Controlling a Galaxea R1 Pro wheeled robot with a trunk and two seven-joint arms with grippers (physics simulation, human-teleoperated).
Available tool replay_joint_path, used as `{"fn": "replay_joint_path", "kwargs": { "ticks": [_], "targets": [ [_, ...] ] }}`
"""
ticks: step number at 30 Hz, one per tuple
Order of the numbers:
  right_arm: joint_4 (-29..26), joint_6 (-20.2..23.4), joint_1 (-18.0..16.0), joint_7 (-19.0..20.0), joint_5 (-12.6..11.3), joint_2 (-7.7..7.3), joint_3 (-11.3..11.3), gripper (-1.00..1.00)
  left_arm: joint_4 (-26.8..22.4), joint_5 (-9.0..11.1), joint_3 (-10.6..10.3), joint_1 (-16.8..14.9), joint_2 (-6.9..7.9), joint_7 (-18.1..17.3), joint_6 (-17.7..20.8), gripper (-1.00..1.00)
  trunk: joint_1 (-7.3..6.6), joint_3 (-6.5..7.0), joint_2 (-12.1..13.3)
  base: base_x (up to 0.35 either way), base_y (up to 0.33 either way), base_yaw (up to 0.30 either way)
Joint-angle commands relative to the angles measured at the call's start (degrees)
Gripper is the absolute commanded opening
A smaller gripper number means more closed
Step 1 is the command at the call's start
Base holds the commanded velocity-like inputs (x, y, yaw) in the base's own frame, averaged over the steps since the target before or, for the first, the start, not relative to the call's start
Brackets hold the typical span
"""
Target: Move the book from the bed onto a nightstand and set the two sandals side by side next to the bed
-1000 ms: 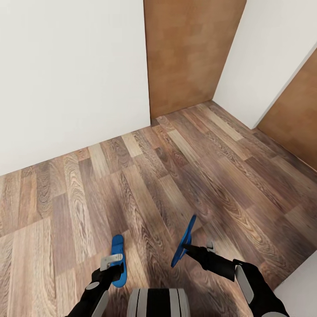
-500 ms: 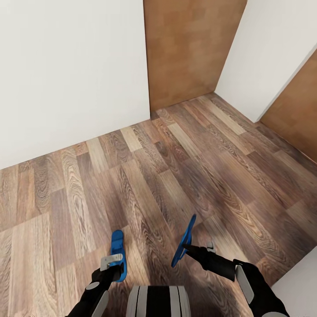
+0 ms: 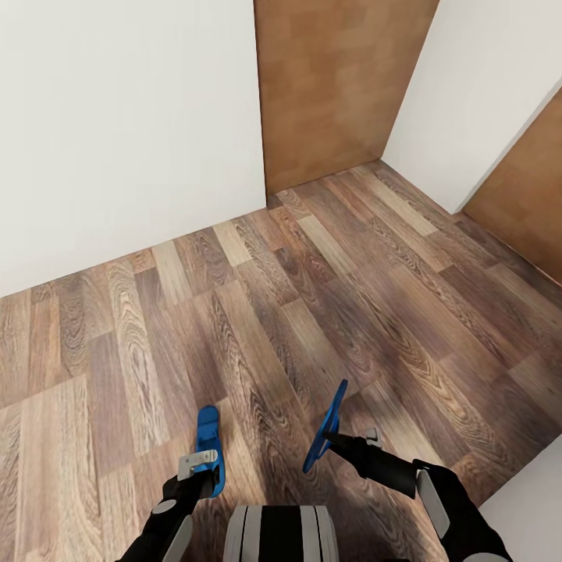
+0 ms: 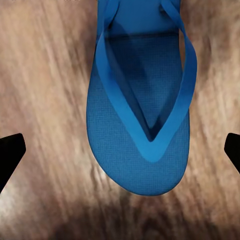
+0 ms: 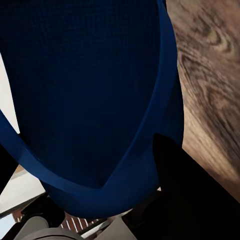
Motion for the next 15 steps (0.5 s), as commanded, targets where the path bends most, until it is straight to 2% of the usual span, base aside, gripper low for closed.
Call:
{"fn": "replay_joint_path", "kwargs": {
  "ticks": [1,8,13,15],
  "targets": [
    [0.01,0.3,-0.02,0.09,-0.14,0.03,-0.06,-1.0,-0.09,0.56,-0.19,-0.01,0.04,0.46,0.2,1.0,-0.01,-0.03,-0.01,0.0,0.0,0.0],
    [0.01,0.3,-0.02,0.09,-0.14,0.07,-0.06,-1.0,-0.09,0.57,-0.19,-0.01,0.04,0.46,0.25,1.0,-0.01,-0.03,-0.01,0.0,0.0,0.0],
    [0.02,0.3,-0.02,0.09,-0.14,0.08,-0.06,-1.0,-0.11,0.56,-0.19,-0.01,0.04,0.53,0.26,1.0,0.12,-1.14,-0.08,0.0,0.0,0.0],
    [0.04,0.3,-0.02,0.09,-0.14,0.08,-0.06,-1.0,-0.12,0.56,-0.19,-0.01,0.05,0.54,0.22,1.0,0.12,-1.14,-0.08,0.0,0.0,0.0]
  ]
}}
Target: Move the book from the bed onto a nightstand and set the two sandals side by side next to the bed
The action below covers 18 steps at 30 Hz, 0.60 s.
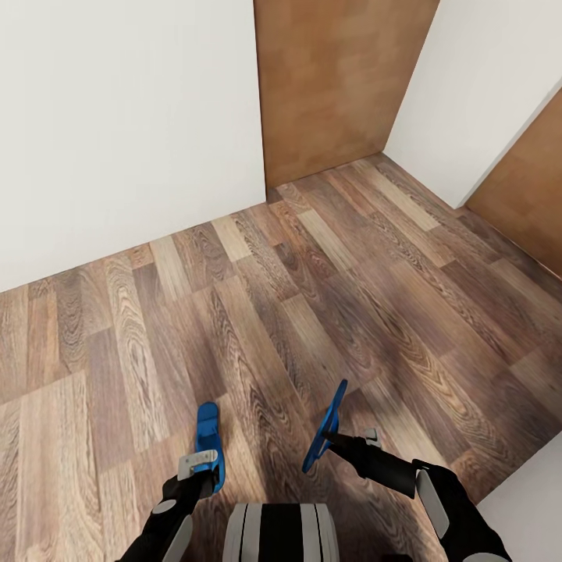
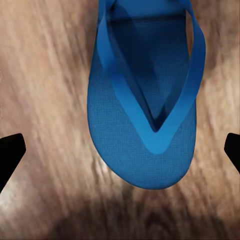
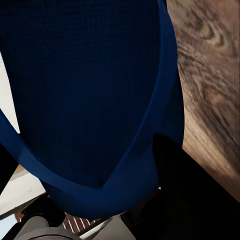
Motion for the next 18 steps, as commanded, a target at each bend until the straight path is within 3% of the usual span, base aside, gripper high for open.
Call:
{"fn": "replay_joint_path", "kwargs": {
  "ticks": [1,9,14,18],
  "targets": [
    [0.01,0.3,-0.02,0.09,-0.13,0.0,-0.06,-1.0,-0.12,0.56,-0.19,-0.01,0.05,0.46,0.2,1.0,-0.01,-0.03,-0.01,0.0,0.0,0.0],
    [0.0,0.33,-0.02,0.24,-0.14,-0.34,-0.11,-1.0,-0.61,0.54,-0.1,-0.01,0.04,0.73,0.69,1.0,-0.01,-0.03,-0.01,0.0,0.0,0.0],
    [-0.02,0.39,-0.02,0.35,-0.28,-0.43,-0.14,-1.0,-3.72,0.38,-0.02,-2.63,0.1,0.93,6.79,1.0,-0.01,-0.03,-0.01,0.0,0.0,0.0],
    [-0.02,0.39,-0.02,0.36,-0.27,-0.43,-0.08,-1.0,-4.19,0.33,-0.01,-4.3,0.05,0.91,8.23,1.0,-0.01,-0.03,-0.01,0.0,0.0,0.0]
  ]
}}
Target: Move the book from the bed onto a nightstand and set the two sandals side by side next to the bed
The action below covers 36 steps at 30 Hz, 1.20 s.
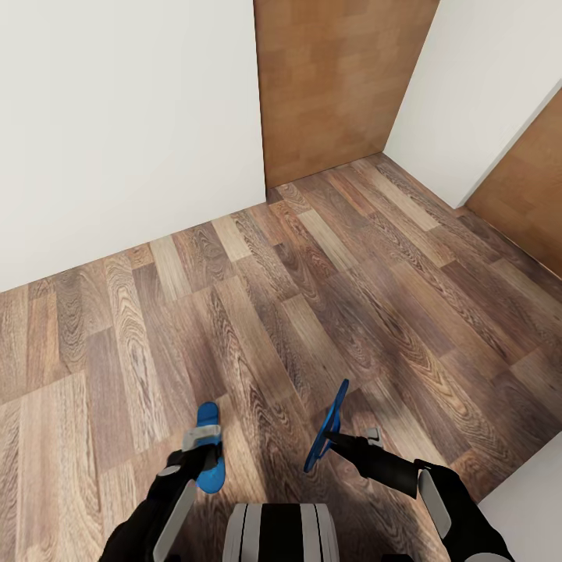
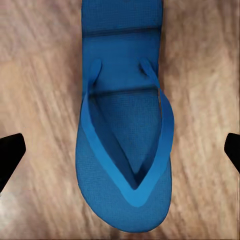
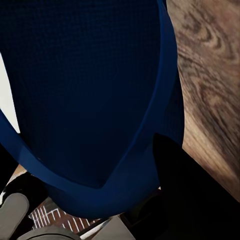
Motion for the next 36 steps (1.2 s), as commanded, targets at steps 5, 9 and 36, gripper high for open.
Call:
{"fn": "replay_joint_path", "kwargs": {
  "ticks": [5,9,36],
  "targets": [
    [-0.05,0.3,-0.02,0.09,-0.11,0.0,-0.04,-1.0,-0.26,0.58,-0.16,-0.6,-0.83,0.29,0.46,1.0,-0.01,-0.03,-0.01,0.0,0.0,0.0],
    [-0.06,0.3,-0.02,0.09,-0.1,0.0,-0.04,-1.0,-0.26,0.58,-0.16,-0.68,-1.09,0.25,0.39,1.0,-0.01,-0.03,-0.01,0.0,0.0,0.0],
    [-0.08,0.3,-0.02,0.09,0.07,0.02,-0.04,-1.0,-0.28,0.75,-0.24,-0.73,-1.14,0.07,0.3,1.0,0.17,-1.58,-0.11,0.028,0.0,0.0]
  ]
}}
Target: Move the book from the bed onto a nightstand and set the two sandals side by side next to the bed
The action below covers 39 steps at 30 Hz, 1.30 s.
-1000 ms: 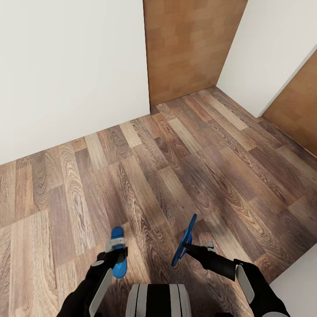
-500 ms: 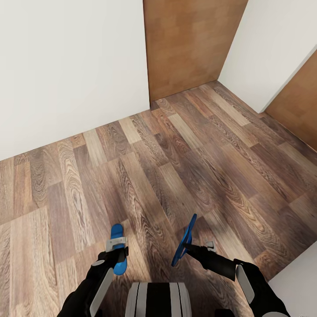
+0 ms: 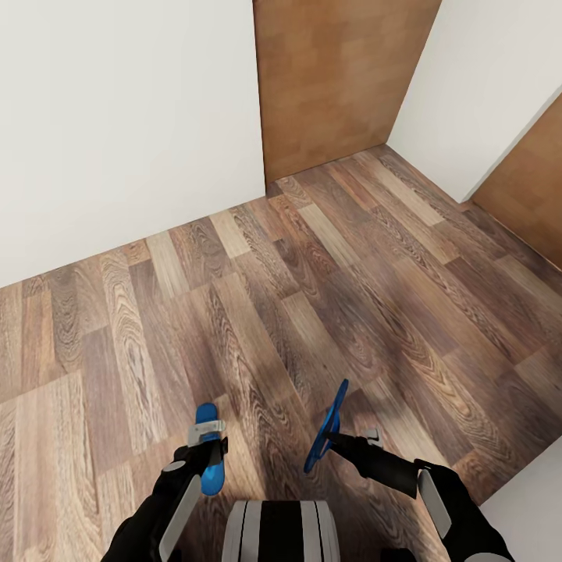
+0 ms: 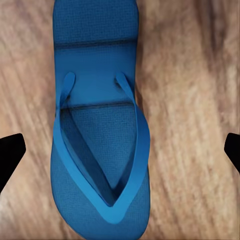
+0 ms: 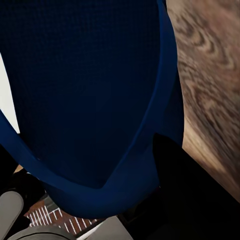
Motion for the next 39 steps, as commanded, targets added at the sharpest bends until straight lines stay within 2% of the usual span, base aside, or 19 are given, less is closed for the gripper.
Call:
{"fn": "replay_joint_path", "kwargs": {
  "ticks": [1,21,25,31,36,39],
  "targets": [
    [0.01,0.3,-0.02,0.09,-0.19,0.01,-0.06,-1.0,-0.08,0.6,-0.16,-0.02,0.03,0.51,0.18,1.0,0.0,-0.03,-0.01,0.025,0.0,0.0],
    [0.06,0.3,-0.02,0.09,0.06,0.03,-0.06,-1.0,-0.09,0.68,-0.16,-0.02,-0.02,0.5,0.18,1.0,0.0,-0.03,-0.01,0.023,0.0,0.0],
    [0.04,0.3,-0.02,0.09,0.06,0.06,-0.06,-1.0,-0.08,0.69,-0.22,-0.02,-0.05,0.51,0.18,1.0,0.1,-0.92,-0.07,0.0,0.0,0.0],
    [0.04,0.3,-0.02,0.09,0.06,0.07,-0.06,-1.0,-0.08,0.69,-0.22,-0.02,0.0,0.51,0.18,1.0,0.1,-0.92,-0.07,0.0,0.0,0.0],
    [0.05,0.3,-0.02,0.09,0.06,0.1,-0.06,-1.0,-0.08,0.69,-0.24,-0.02,0.02,0.51,0.18,1.0,0.23,-2.03,-0.13,0.0,0.0,0.0],
    [0.03,0.3,-0.02,0.09,0.06,0.22,-0.05,-1.0,-0.08,0.69,-0.19,-0.01,0.02,0.51,0.18,1.0,0.23,-2.03,-0.13,0.0,0.0,0.0]
  ]
}}
